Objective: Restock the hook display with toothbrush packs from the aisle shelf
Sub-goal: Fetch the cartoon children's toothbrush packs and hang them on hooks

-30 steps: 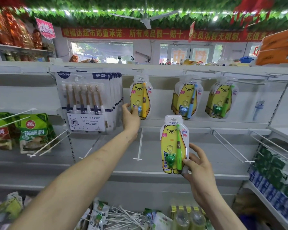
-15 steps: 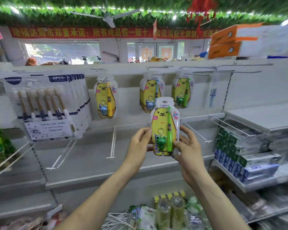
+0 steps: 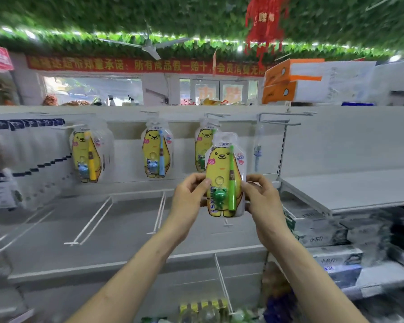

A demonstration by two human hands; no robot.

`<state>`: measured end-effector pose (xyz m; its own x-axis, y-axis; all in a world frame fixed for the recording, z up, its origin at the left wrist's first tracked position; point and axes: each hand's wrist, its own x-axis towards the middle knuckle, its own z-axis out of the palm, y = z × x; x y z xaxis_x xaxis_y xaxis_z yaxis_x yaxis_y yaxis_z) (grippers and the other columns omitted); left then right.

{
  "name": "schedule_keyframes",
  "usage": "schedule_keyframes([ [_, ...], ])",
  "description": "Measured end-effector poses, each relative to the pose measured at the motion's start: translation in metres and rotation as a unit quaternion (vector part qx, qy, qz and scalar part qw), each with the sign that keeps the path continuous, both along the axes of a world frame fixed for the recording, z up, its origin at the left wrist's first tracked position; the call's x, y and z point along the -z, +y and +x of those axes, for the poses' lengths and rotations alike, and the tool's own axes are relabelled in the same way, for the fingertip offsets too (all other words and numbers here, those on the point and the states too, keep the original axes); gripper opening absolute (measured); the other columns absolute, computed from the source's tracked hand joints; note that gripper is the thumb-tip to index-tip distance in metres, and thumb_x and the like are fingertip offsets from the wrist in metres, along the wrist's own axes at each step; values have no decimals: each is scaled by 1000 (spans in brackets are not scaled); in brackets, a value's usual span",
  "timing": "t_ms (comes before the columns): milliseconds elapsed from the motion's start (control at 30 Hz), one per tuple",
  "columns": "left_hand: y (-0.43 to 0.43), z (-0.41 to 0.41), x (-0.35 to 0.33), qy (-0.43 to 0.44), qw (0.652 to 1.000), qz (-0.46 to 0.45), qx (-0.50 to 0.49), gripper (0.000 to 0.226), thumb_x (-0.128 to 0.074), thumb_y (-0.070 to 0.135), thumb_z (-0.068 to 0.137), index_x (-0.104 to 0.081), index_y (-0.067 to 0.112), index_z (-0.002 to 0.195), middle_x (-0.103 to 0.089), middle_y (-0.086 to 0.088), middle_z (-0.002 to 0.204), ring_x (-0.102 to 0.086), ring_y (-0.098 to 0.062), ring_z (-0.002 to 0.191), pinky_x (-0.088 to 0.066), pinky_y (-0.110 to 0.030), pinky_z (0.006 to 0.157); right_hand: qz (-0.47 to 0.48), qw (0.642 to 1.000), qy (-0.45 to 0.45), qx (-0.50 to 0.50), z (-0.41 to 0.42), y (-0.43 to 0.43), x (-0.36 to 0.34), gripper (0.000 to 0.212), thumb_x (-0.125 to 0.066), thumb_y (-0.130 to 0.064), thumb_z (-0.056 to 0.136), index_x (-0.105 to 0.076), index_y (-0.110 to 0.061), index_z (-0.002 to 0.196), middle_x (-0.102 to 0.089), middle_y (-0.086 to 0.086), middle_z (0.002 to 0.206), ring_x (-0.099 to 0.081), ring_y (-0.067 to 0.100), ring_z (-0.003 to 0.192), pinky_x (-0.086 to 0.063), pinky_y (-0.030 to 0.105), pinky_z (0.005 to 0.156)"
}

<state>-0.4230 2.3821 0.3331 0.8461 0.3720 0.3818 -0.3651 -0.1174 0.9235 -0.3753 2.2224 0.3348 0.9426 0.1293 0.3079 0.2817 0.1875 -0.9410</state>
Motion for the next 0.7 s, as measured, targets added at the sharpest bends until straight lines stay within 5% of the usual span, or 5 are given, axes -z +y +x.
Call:
schedule_keyframes([
  [400,-28,14,-4,-75,992,-49,-91,13,-58,21,107,-70,17,106,-78,-5,103,-75,-32,98,-62,-50,80,6,994,-45,-95,37,-19,-15,12,-60,-19,106,-64,-17,116,-78,6,102,-76,24,92,-59,33,69],
  [567,-21,19,-7,-79,991,-47,-101,12,-59,21,106,-70,17,106,-78,-3,103,-75,-29,96,-61,-49,80,5,993,-62,-97,43,-11,-15,11,-59,-19,106,-65,-17,115,-78,5,100,-76,28,93,-61,49,80],
  [700,-18,24,-11,-94,990,-66,-86,12,-59,20,106,-70,18,103,-77,-5,102,-74,-24,94,-60,-46,78,25,993,-63,-100,47,-8,-17,13,-60,-20,105,-65,-15,116,-77,8,98,-72,23,86,-57,43,73],
])
